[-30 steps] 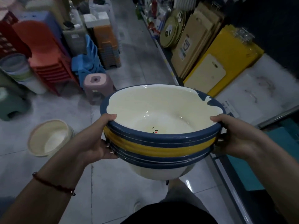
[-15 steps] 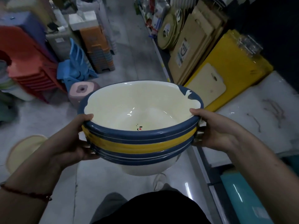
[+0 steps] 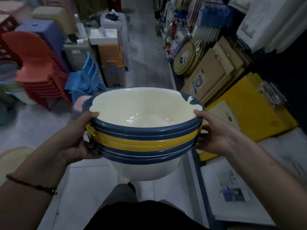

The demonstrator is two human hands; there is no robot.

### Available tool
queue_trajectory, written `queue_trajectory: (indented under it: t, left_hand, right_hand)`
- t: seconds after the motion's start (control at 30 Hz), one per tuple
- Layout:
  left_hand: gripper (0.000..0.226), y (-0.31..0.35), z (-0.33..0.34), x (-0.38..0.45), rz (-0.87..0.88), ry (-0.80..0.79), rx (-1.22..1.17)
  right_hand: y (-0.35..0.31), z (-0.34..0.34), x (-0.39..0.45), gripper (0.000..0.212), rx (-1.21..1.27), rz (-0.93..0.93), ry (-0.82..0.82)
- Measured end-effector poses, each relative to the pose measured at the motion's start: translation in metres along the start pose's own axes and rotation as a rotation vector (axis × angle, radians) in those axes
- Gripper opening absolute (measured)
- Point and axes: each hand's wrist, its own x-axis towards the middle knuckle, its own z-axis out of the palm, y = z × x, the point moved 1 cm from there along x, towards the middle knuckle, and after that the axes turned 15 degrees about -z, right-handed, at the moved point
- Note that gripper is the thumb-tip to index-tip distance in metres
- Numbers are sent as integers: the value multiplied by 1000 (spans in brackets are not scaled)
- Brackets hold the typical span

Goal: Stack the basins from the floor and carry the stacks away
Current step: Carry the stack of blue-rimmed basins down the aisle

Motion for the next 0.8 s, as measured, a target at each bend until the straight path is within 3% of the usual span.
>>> queue_trajectory:
  t: [0.1,0.3,0.5,0.8]
  left_hand:
    - [73,37,-1,27,-5,-17,-29]
    - [54,127,3,68,10,-79,49]
    - [36,211,2,87,-3,-98,136]
    - [64,292,22,113,33,-152,129]
  right_hand:
    - [-19,27,25,36,4,-18,26]
    - [-53,86,86,52,-19,-39,118]
    - [-82,138,127,50,-13,-45,177]
    - [-116,175,179,34,21,-108,240]
